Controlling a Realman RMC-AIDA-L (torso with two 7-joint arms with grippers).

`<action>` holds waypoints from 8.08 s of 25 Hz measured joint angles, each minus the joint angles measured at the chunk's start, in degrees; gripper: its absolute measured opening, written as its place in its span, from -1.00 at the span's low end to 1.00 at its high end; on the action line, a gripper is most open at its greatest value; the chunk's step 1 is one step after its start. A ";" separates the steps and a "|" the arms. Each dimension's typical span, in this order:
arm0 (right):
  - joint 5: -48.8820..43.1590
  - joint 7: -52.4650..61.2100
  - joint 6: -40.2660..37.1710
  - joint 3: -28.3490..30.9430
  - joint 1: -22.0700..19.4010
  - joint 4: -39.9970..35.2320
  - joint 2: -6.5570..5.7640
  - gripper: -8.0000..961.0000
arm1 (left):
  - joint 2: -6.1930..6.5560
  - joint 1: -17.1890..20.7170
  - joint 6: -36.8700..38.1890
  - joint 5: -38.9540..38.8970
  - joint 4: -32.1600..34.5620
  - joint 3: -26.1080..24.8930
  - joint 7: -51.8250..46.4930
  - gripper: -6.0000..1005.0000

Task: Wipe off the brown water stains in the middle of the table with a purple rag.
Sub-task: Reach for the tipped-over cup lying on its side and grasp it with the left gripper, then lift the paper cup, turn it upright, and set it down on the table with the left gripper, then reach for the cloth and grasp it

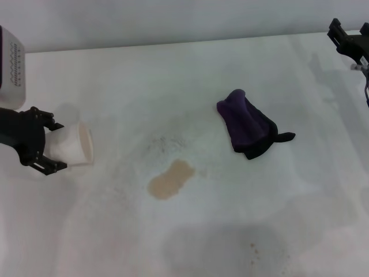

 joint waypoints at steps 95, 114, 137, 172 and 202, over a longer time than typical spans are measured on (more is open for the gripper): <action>-0.53 -0.23 3.64 0.00 -3.66 -2.30 -0.26 0.64 | -2.45 41.77 -20.42 -91.54 47.90 -0.20 46.24 0.40; -0.62 -0.20 5.29 -0.09 -4.50 -2.06 -0.26 0.64 | -2.33 45.30 -18.20 -91.64 50.48 -0.26 46.90 0.77; -0.62 4.79 3.03 -16.01 -0.47 -3.76 -0.42 0.64 | -2.27 58.29 -2.52 -86.96 54.81 -0.18 47.02 0.77; -112.27 130.18 13.93 -52.37 -4.50 -76.75 -0.73 0.62 | -1.81 47.36 1.02 -109.64 43.06 -1.67 46.40 0.77; -109.23 130.12 6.19 -54.41 0.59 -55.45 -0.41 0.24 | -1.74 46.17 0.68 -109.99 43.07 -1.56 44.91 0.77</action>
